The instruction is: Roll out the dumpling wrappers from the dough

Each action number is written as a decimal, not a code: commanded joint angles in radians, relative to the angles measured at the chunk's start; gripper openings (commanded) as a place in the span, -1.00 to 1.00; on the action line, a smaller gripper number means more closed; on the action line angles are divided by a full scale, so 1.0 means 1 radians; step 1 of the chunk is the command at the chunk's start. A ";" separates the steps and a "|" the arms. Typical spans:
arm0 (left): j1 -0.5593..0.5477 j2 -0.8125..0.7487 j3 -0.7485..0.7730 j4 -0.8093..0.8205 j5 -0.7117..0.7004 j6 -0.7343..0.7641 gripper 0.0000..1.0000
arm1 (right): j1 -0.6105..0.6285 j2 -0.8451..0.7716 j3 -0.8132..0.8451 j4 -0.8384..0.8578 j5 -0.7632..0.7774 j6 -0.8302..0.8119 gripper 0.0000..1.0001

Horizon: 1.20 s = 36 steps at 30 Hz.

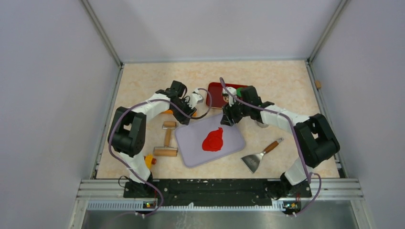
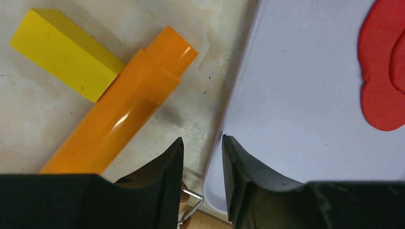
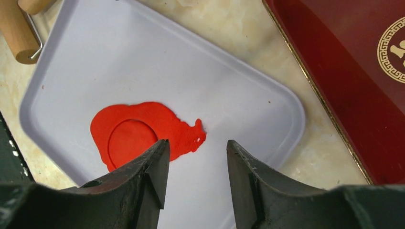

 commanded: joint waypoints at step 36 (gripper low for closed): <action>0.005 0.107 0.041 -0.080 0.199 0.204 -1.00 | 0.079 0.189 0.340 -0.839 -0.296 -1.683 0.50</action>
